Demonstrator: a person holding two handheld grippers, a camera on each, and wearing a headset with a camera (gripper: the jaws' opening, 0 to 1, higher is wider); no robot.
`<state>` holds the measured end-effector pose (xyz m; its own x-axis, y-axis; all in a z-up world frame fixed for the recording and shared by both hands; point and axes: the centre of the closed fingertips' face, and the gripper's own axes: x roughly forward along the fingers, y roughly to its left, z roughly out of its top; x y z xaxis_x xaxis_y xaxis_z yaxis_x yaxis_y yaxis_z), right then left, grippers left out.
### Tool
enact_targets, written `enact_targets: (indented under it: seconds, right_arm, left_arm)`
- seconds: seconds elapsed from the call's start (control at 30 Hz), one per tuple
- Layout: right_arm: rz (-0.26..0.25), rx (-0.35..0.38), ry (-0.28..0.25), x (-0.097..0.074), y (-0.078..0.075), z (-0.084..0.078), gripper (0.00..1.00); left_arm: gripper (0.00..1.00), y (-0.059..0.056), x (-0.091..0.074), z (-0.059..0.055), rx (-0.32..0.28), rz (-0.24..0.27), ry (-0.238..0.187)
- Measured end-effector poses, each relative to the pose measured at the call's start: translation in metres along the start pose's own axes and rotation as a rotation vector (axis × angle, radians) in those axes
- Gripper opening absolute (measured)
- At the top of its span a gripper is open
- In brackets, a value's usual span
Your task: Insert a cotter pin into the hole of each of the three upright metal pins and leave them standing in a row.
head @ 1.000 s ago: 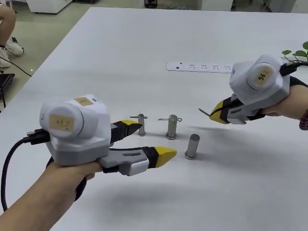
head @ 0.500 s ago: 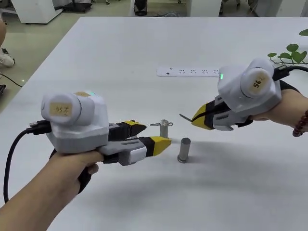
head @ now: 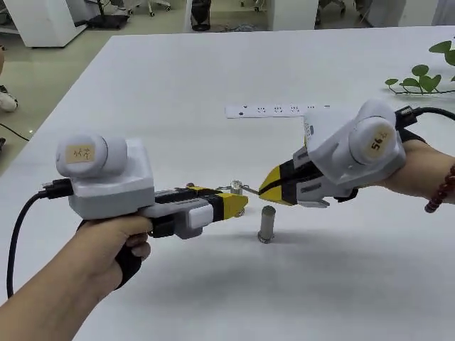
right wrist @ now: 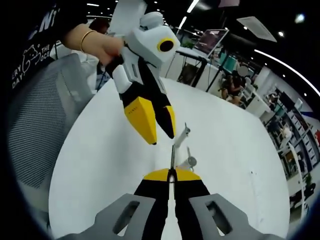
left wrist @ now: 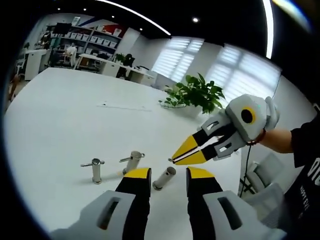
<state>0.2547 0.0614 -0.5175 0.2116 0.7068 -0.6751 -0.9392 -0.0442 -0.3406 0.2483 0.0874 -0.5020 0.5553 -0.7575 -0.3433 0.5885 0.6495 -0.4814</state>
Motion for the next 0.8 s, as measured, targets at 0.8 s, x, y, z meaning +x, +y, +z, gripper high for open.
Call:
enact_targets:
  seconds: [0.8]
  right_arm:
    - [0.03, -0.111, -0.028, 0.002, 0.014, 0.019, 0.0]
  left_arm:
    - [0.0, -0.01, 0.002, 0.0, -0.06, -0.029, -0.019]
